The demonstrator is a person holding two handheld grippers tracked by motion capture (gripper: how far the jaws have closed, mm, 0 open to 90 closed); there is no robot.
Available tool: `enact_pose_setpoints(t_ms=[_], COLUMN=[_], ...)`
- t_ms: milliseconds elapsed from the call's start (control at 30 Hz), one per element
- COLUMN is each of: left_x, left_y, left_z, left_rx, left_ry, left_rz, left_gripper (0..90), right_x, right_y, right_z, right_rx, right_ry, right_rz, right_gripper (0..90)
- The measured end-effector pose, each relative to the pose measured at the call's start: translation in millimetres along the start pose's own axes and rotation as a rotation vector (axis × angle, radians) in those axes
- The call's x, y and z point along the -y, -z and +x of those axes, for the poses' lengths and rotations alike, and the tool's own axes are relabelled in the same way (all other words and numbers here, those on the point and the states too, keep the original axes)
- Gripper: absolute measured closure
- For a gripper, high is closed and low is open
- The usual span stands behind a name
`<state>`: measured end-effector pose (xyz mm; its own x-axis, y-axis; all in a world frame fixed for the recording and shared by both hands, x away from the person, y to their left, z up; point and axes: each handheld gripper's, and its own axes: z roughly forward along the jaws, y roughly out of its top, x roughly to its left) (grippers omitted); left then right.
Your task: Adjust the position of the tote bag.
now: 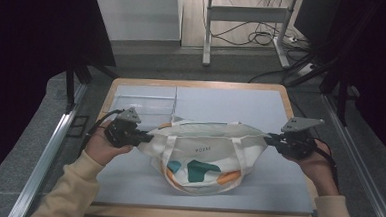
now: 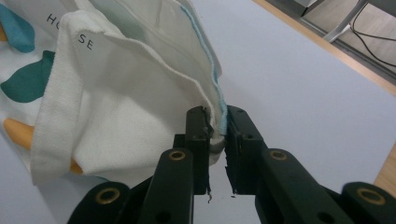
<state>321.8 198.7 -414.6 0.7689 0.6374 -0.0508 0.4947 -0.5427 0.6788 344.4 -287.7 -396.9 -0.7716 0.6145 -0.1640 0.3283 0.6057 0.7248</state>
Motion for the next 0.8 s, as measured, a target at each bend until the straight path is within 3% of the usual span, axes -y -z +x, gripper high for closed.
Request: enact_pose_setpoints(t_ms=[467, 800], left_x=[16.0, 18.7], left_y=[-15.2, -20.6], left_z=[0.8, 0.3], left_rx=[0.024, 0.031], left_ry=[0.032, 0.045], left_rz=[0.006, 0.008], left_gripper=[83.5, 82.9], right_x=[15.7, 24.6], right_y=[-12.2, -18.4], right_z=[1.3, 1.3], right_rx=[-0.032, -0.041], right_ry=[-0.028, -0.039], right_rz=[0.026, 0.039], right_gripper=[79.1, 78.8])
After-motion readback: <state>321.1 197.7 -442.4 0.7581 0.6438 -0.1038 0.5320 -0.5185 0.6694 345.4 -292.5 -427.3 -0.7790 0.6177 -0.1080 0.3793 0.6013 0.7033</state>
